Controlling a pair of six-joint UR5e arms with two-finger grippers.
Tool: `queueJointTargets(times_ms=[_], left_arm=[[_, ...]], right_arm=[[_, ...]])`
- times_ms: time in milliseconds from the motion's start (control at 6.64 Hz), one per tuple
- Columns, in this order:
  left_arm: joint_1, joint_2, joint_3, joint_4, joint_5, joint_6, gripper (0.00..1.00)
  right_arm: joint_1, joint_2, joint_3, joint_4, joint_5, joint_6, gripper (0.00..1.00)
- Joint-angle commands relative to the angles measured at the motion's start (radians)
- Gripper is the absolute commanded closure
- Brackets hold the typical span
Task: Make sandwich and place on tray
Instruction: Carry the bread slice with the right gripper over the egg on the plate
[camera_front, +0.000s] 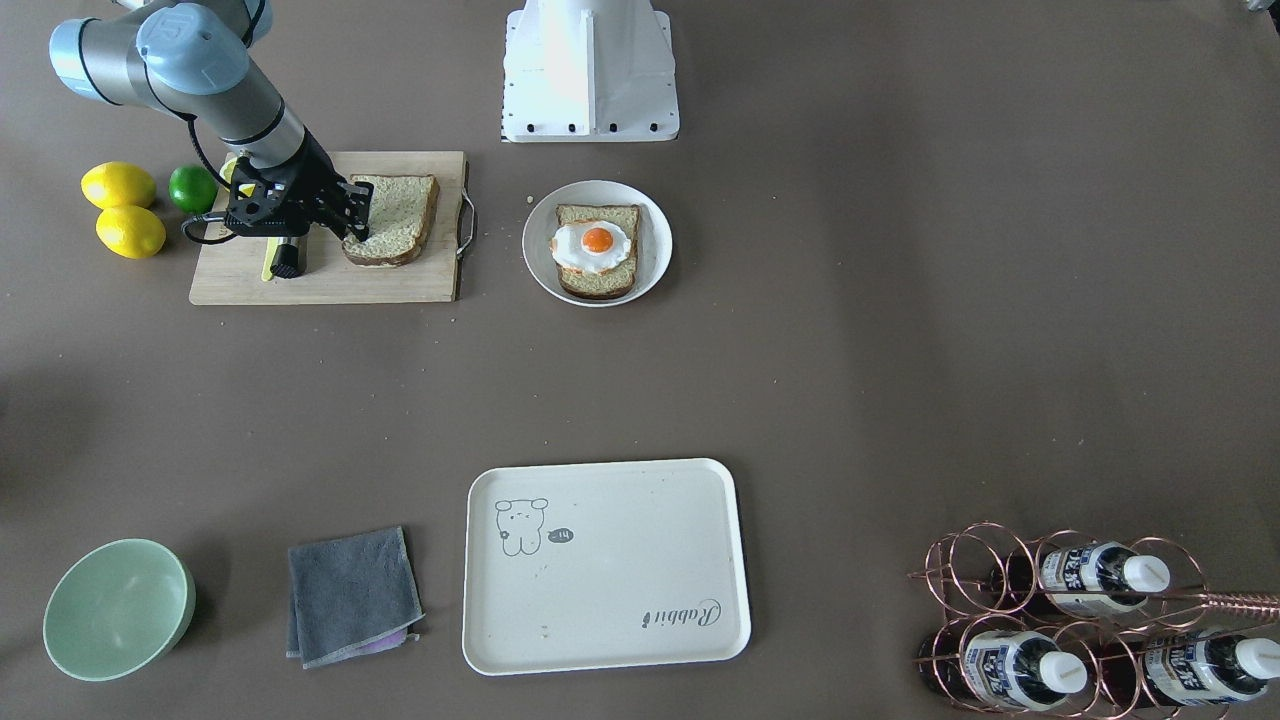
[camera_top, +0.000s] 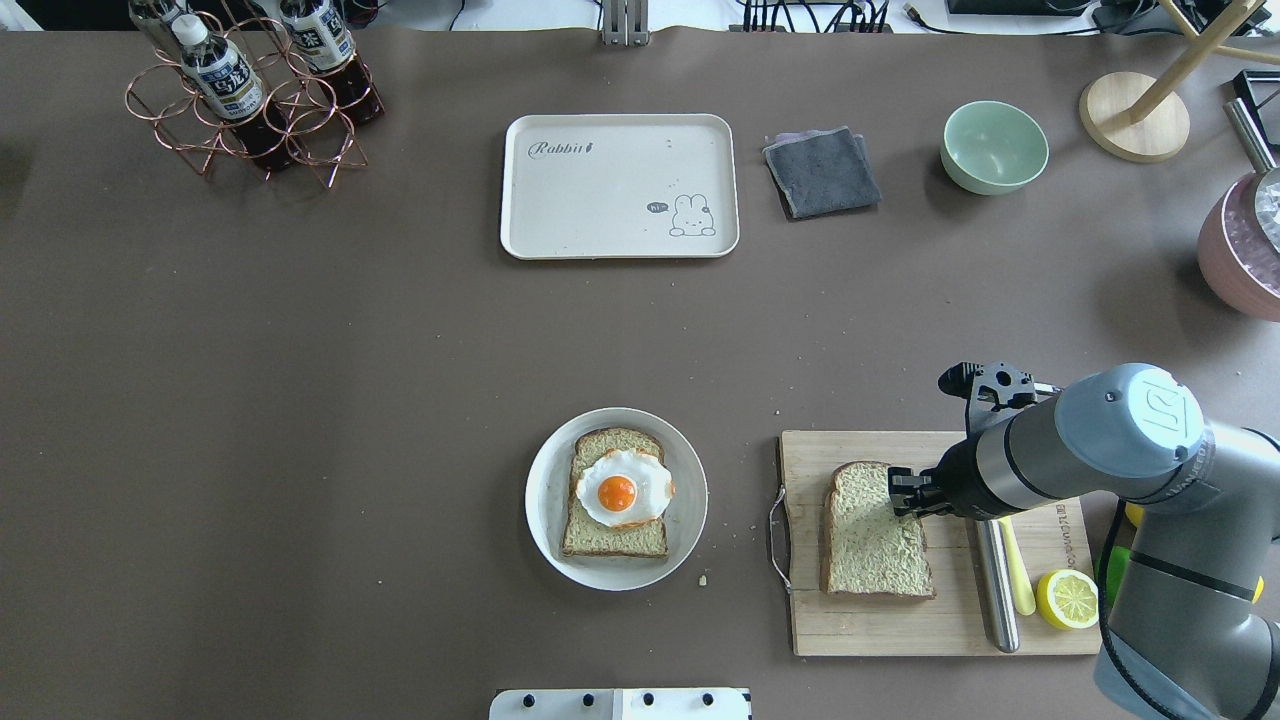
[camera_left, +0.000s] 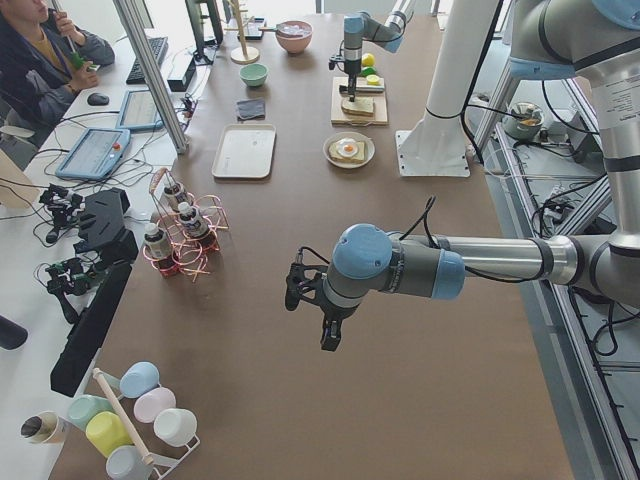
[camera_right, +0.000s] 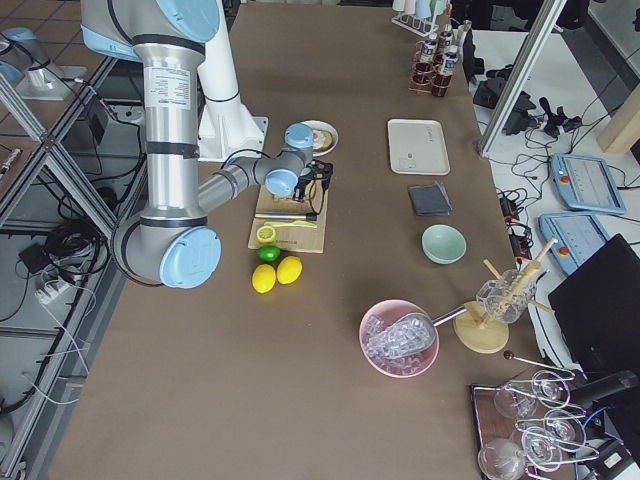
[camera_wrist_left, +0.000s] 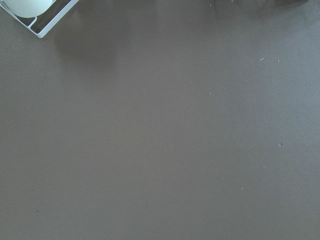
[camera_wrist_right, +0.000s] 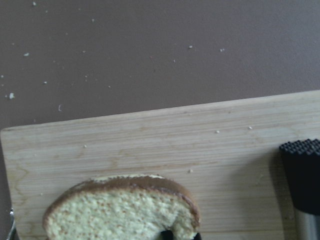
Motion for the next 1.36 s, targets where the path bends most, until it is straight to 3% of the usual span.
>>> queueJointTargets(times_ms=[0,452,753,1205], left_arm=[[0.0,-0.01,0.004,0.0,0.0,0.0,0.02],[0.0,-0.008,0.002,0.0,-0.001,0.0,0.02],[0.0,-0.008,0.004,0.0,-0.001,0.0,0.02],[0.0,-0.008,0.001,-0.001,-0.001,0.0,0.02]], right_arm=[[0.0,0.006,0.012,0.002,0.007,-0.002,1.0],[0.106,0.058,0.035,0.029,0.146,-0.002,1.0],[0.098,0.142,-0.032,0.142,0.149,0.01,1.0],[0.026,0.311,-0.117,0.141,0.133,0.012,1.0]])
